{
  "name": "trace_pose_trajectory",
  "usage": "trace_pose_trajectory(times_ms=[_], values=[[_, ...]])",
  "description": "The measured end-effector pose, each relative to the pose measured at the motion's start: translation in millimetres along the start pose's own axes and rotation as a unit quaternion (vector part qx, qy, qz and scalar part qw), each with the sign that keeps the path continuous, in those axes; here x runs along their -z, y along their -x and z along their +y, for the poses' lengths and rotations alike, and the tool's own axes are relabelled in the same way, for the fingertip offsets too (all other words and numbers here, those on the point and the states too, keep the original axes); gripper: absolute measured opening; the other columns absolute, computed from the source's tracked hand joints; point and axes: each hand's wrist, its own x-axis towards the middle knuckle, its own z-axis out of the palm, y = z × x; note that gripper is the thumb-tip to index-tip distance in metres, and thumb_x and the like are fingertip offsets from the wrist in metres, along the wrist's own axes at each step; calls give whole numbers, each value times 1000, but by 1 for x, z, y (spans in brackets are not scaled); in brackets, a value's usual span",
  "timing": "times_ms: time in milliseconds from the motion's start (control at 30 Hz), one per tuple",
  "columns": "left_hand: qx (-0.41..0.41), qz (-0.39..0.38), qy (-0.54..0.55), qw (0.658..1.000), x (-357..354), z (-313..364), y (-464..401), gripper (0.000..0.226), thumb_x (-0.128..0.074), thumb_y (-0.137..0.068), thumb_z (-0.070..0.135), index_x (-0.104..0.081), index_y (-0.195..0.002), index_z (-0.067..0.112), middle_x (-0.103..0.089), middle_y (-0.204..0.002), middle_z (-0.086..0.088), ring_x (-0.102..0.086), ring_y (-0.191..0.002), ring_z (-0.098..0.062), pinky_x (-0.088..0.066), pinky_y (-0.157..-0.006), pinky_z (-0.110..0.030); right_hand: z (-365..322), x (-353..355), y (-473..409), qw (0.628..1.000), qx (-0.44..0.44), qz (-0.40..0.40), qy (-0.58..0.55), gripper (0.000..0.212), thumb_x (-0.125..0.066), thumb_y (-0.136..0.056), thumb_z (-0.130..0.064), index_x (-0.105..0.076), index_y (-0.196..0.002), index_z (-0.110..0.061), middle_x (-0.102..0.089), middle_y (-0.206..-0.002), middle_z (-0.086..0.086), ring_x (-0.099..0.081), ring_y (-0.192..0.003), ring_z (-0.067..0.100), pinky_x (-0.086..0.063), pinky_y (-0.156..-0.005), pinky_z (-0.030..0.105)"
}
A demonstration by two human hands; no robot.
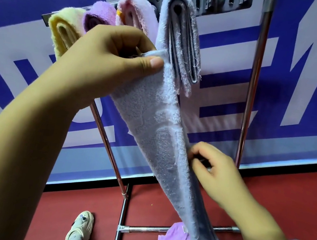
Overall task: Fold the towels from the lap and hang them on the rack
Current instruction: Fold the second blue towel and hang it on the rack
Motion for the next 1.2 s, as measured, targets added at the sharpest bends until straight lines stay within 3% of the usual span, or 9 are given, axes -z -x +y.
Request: trace_pose_trajectory(times_ms=[233,367,433,567,700,800,967,1100,1200], values=[[2,32,37,999,7,-1,0,21,-72,-73,40,-70,-82,21,-64,-79,-3,-57,-75,-14,-45,-70,-35,12,-11,7,992,-71,15,-102,28,-54,-69,-11,-68,-68,-36,-68,-84,-16,-61,-76,-5,-45,-72,9],[3,49,54,997,8,0,0,16,-73,-71,38,-69,-78,24,-63,-77,-3,-56,-75,-13,-44,-71,-32,7,-11,9,974,-74,8,-214,15,-66,-70,-36,-70,-79,-25,-69,-84,-4,-60,-75,-1,-46,-71,12],[7,48,51,997,10,0,1,17,-73,-71,37,-69,-79,23,-63,-79,-5,-57,-76,-14,-46,-71,-34,7,-11,11,981,-50,4,-186,39,-69,-67,-54,-67,-79,-17,-65,-84,1,-60,-75,5,-46,-70,15],[9,54,35,998,14,-2,2,23,-75,-69,44,-71,-83,26,-68,-82,-2,-60,-79,-16,-53,-77,-54,8,-12,8,991,-15,37,-128,38,-65,-71,-54,-67,-73,-16,-64,-85,-2,-59,-75,4,-44,-73,12],[-11,51,19,998,19,-5,4,12,-73,-74,41,-71,-81,31,-67,-76,11,-61,-78,-10,-54,-80,-46,9,-7,7,990,2,41,-133,46,-57,-74,-65,-69,-85,-22,-65,-88,-4,-61,-78,4,-44,-75,12],[-15,51,30,998,21,-6,4,9,-72,-75,36,-70,-80,29,-68,-75,10,-62,-78,-9,-54,-78,-38,8,-6,6,989,3,59,-135,43,-60,-72,-64,-71,-85,-24,-67,-89,-9,-62,-80,1,-44,-76,10],[-14,60,33,998,24,-6,3,11,-74,-74,36,-72,-81,28,-70,-83,1,-63,-81,-15,-52,-86,-51,-2,-8,9,985,-5,37,-167,19,-69,-72,-41,-63,-90,-47,-69,-90,-18,-65,-81,1,-48,-76,12],[-9,53,31,998,25,-10,1,13,-74,-70,40,-72,-78,29,-68,-77,8,-61,-80,-12,-52,-85,-50,-8,-8,8,994,29,8,-100,16,-53,-75,-25,-54,-84,-39,-59,-83,-9,-57,-71,11,-45,-68,20],[7,52,23,998,22,-15,0,20,-73,-65,48,-72,-76,33,-66,-76,11,-61,-81,-10,-53,-84,-47,-6,-11,8,993,34,-102,-38,23,-47,-69,-17,-64,-78,-30,-55,-78,-15,-55,-70,7,-40,-64,14]])
